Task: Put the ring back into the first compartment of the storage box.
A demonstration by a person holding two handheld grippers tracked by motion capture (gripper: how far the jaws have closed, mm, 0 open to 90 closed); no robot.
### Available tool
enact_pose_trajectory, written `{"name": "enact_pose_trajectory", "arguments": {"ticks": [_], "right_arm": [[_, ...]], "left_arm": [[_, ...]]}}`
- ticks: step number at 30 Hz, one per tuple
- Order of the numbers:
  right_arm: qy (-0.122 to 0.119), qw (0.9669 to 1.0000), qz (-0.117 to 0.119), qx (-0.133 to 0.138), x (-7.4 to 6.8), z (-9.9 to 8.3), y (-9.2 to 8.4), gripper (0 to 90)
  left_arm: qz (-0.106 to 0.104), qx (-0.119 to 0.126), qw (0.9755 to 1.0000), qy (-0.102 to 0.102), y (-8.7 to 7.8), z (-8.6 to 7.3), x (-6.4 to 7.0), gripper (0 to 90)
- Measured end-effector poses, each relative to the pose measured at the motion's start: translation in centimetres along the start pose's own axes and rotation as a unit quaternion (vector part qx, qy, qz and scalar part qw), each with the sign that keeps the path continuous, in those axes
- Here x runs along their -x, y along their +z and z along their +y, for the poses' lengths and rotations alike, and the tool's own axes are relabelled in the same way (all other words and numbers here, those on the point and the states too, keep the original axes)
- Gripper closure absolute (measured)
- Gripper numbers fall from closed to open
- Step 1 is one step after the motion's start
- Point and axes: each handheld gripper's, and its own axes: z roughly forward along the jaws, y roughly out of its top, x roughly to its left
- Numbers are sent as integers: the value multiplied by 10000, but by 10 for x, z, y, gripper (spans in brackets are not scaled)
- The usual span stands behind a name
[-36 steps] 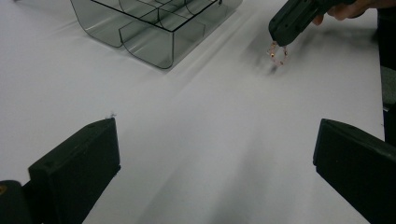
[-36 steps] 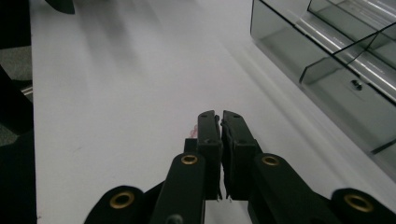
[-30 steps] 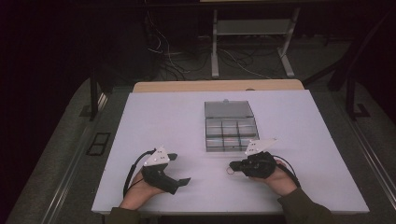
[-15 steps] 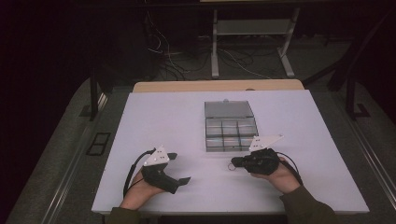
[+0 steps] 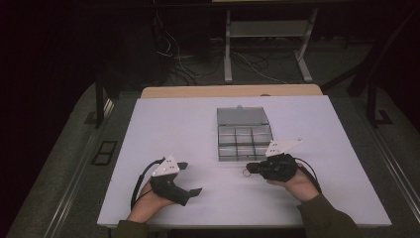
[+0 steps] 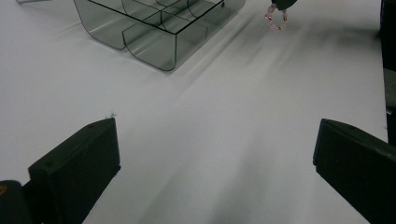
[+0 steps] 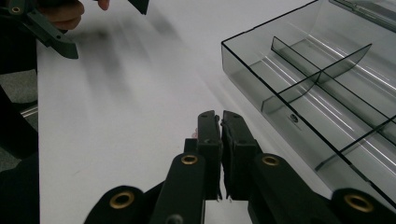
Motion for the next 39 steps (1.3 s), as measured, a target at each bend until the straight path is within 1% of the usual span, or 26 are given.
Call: {"name": "enact_pose_trajectory", "arguments": {"ticks": [13, 25, 39], "right_arm": [[92, 9999, -42, 130, 10, 7, -2, 858], [132, 9998, -84, 143, 18, 13, 0, 858], [175, 9995, -108, 238, 26, 22, 0, 858]], "left_arm": [[-10, -3, 10000, 10, 0, 0, 0, 0], [-9, -7, 10000, 18, 0, 0, 0, 0], [6, 6, 10000, -39, -1, 0, 0, 0]]}}
